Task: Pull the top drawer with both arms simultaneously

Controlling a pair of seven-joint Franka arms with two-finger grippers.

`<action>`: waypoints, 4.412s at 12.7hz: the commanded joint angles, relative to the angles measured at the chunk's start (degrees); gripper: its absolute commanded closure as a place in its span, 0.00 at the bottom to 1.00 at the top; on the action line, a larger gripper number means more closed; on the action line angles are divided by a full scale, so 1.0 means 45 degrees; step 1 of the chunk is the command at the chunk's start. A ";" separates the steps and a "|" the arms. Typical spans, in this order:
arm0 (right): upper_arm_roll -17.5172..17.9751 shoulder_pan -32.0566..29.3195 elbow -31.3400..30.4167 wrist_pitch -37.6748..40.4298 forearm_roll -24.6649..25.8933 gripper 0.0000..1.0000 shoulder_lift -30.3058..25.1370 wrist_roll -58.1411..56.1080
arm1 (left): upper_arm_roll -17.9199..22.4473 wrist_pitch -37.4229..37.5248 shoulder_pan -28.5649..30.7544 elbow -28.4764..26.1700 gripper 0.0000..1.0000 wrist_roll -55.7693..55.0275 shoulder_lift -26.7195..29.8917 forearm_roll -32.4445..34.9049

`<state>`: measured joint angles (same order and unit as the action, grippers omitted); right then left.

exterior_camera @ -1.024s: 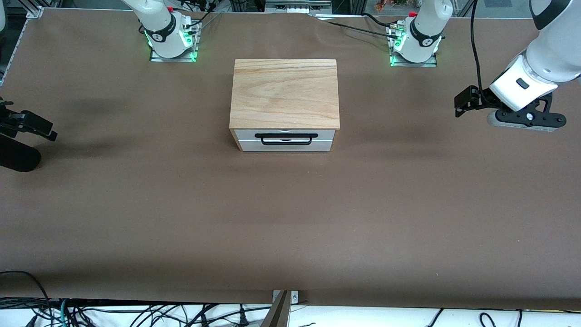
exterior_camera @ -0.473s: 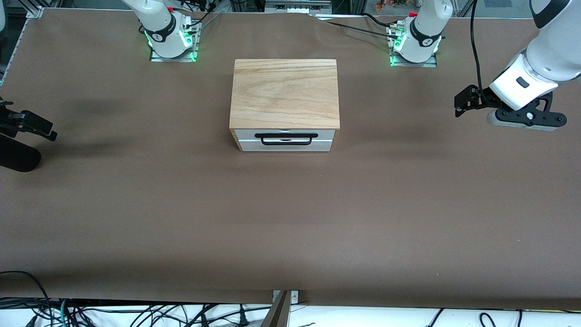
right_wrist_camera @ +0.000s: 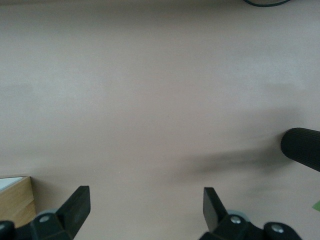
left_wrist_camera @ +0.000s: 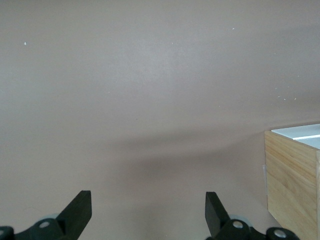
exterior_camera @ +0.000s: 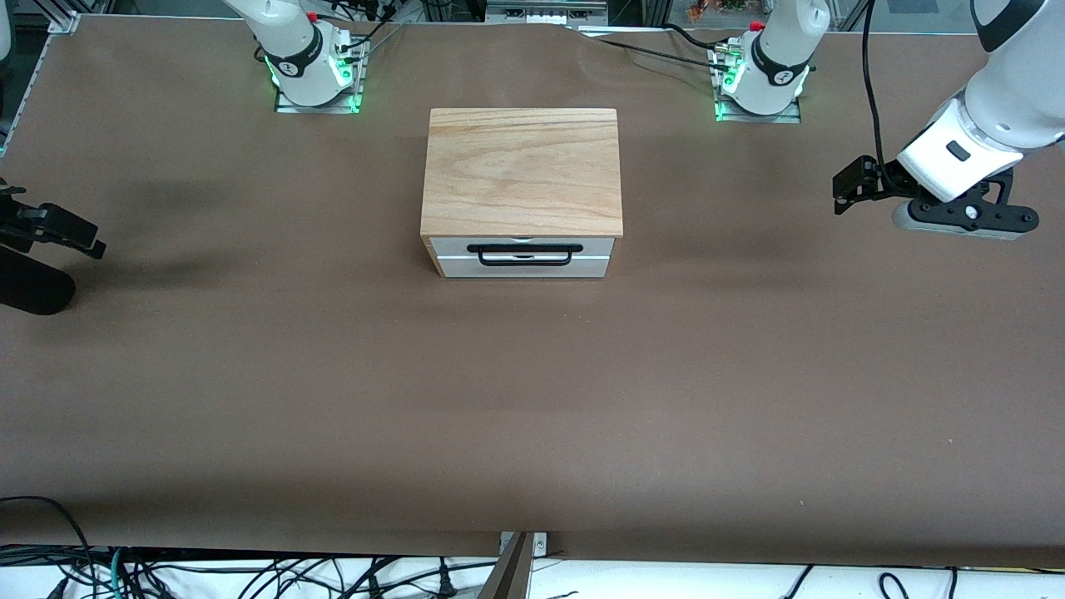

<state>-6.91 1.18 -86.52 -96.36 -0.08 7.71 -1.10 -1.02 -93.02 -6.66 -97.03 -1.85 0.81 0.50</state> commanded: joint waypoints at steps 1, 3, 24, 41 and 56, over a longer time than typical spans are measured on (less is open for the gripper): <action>0.0129 -0.0145 0.0009 0.0163 0.0076 0.00 -0.0074 -0.0186 | 0.0011 0.0242 -0.0083 0.0254 0.00 -0.0135 -0.0005 0.0260; 0.0129 -0.0145 0.0009 0.0144 0.0076 0.00 -0.0073 -0.0186 | 0.0011 0.0242 -0.0083 0.0254 0.00 -0.0116 -0.0005 0.0260; 0.0363 0.0478 -0.0050 -0.0032 -0.4077 0.00 0.2093 0.0068 | -0.0106 0.1180 -0.0298 0.0429 0.00 0.0449 -0.1036 -0.1545; 0.0383 0.2255 -0.1123 -0.0286 -1.8259 0.00 0.7522 -0.8052 | -0.0282 -0.0637 -0.1978 -0.0230 0.03 1.2123 -0.9106 -1.9288; 0.1516 0.3488 -0.3564 0.0748 -2.0080 0.00 0.7622 -1.1493 | -0.0614 -0.0617 -0.2427 -0.1836 0.71 1.3146 -0.9419 -2.0580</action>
<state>-0.48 17.27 -100.25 -94.56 -89.03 43.10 -50.52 -3.73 -96.23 -16.98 -104.21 55.51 -41.98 -90.98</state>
